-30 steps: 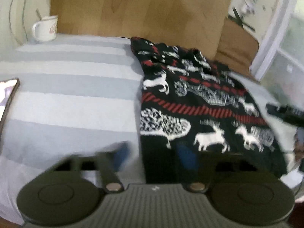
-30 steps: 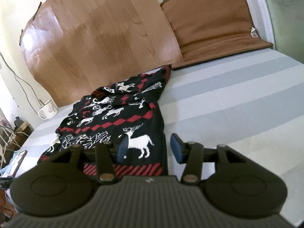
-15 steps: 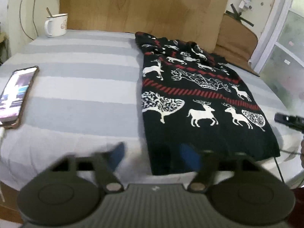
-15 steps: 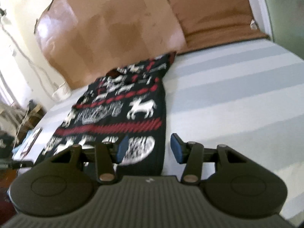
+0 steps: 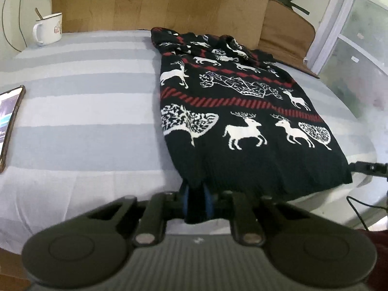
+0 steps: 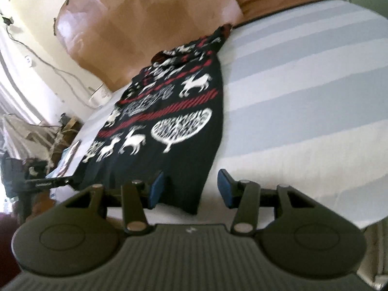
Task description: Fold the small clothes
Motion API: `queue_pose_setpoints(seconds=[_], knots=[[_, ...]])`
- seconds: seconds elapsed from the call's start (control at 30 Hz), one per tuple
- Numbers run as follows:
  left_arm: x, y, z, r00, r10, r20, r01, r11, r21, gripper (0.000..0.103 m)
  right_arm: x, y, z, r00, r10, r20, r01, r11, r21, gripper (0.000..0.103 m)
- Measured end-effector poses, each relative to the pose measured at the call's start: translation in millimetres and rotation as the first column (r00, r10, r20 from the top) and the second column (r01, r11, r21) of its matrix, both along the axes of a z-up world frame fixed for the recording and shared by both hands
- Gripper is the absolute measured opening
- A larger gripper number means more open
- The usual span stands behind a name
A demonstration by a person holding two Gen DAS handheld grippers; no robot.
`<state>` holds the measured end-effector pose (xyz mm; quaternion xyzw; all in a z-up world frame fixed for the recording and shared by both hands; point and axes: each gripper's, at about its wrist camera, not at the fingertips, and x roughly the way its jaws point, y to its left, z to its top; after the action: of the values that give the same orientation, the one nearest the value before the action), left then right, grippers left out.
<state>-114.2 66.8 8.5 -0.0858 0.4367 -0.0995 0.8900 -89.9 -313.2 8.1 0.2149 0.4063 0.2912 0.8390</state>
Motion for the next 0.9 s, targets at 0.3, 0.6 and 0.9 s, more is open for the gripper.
queue_pose_setpoints(seconds=[0.3, 0.6, 0.9], knots=[[8, 7, 1, 1.000, 0.009, -0.021, -0.010, 0.998, -0.066, 0.011, 11, 7, -25, 0.982, 0.062, -0.176, -0.049, 0.996, 0.078, 0.008], [34, 49, 43, 0.995, 0.081, 0.060, -0.056, 0.941, -0.334, 0.010, 40, -6, 41, 0.997, 0.072, 0.035, -0.078, 0.973, 0.217, 0.008], [191, 52, 58, 0.960, 0.267, 0.080, -0.246, 0.947, -0.208, 0.042, 191, 21, 42, 0.961, -0.257, 0.102, 0.251, 0.966, 0.064, 0.062]])
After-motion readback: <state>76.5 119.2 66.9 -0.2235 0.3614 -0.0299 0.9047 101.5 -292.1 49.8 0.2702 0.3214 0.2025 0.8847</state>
